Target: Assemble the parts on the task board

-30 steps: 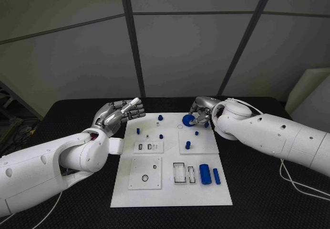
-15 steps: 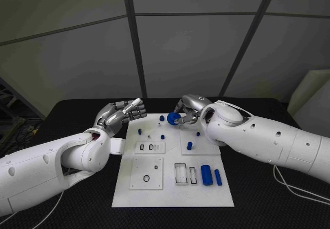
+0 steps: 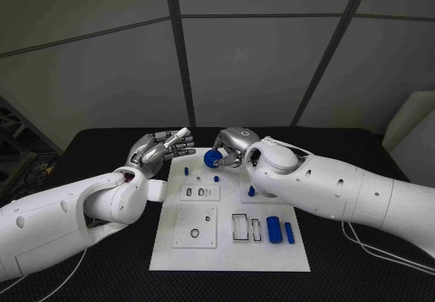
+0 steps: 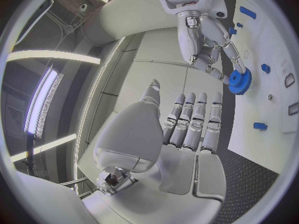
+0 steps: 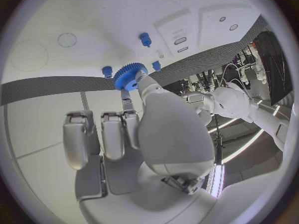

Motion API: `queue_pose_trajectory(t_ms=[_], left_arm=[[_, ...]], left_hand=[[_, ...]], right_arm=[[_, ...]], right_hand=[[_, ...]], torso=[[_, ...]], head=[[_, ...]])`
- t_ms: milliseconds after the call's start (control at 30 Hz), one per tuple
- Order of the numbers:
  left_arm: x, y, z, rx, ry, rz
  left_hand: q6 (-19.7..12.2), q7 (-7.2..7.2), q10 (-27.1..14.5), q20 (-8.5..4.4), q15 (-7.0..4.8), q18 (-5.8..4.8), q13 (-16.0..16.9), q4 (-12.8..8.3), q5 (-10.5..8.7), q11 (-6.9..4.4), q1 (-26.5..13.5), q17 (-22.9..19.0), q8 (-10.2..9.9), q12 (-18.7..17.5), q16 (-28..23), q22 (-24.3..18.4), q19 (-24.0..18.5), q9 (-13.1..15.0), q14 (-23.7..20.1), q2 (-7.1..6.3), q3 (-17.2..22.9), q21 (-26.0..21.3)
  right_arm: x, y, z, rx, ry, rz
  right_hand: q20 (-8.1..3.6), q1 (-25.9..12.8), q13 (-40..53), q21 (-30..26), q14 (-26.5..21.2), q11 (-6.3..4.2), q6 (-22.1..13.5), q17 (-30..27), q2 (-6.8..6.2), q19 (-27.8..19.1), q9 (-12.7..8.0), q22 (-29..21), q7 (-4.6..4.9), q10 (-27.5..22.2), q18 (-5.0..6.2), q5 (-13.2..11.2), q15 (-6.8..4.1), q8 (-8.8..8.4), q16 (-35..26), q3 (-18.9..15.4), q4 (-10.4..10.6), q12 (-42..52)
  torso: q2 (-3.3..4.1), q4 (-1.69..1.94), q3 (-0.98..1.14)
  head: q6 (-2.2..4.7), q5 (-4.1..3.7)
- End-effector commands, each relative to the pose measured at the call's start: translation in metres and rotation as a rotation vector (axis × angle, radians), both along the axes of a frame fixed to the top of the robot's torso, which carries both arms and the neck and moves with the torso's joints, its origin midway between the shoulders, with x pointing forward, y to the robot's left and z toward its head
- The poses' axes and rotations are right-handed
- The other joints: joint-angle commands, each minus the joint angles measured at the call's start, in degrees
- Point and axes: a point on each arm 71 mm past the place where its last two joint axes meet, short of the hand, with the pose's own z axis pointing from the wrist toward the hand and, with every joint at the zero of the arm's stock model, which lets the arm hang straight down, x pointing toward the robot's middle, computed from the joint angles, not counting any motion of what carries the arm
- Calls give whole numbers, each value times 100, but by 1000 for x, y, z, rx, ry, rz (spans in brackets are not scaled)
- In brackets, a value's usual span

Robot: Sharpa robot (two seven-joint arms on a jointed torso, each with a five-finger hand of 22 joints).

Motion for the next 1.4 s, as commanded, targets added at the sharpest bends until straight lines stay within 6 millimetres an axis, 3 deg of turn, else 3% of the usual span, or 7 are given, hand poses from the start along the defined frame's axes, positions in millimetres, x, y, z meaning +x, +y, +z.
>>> queue_pose_trajectory(t_ms=[33,900,1000,1400], left_arm=[[0,-2,2,-3,-13,-14],[0,-3,2,0,-15,-14],[0,-3,2,1,-15,-14],[1,-3,2,1,-14,-13]], left_hand=[[1,226,1,-12,26,269,-4,-35,14,29,-2,-7,-30,-19,-20,-5,18,-9,-15,8,-7,-23],[1,226,1,-12,26,269,-4,-35,14,29,-2,-7,-30,-19,-20,-5,18,-9,-15,8,-7,-23],[1,226,1,-12,26,269,-4,-35,14,29,-2,-7,-30,-19,-20,-5,18,-9,-15,8,-7,-23],[1,226,1,-12,26,269,-4,-35,14,29,-2,-7,-30,-19,-20,-5,18,-9,-15,8,-7,-23]], right_arm=[[2,2,-1,-28,-25,-2],[14,17,-15,-99,23,-16],[15,16,-15,-102,25,-23],[17,16,-17,-109,30,-28]], right_hand=[[-44,-36,961,15,414,-32,98,682,15,594,102,1509,-63,263,-86,47,-37,17,14,2,-43,17],[-50,-190,915,15,406,-14,3,648,-21,594,98,1509,-36,225,-86,59,-31,-89,-5,-13,-49,-43],[-34,-258,860,15,402,14,-147,637,-59,594,73,1509,0,182,-86,28,-7,-157,-13,-28,-53,-109],[58,-455,668,15,401,130,-821,638,-147,594,-88,1509,126,25,-86,-37,91,-165,-20,-58,-63,-352]], torso=[[-2,-2,2],[-5,-14,11],[-3,-16,14],[2,-17,20]], head=[[-14,14],[-55,46],[-60,52],[-62,56]])
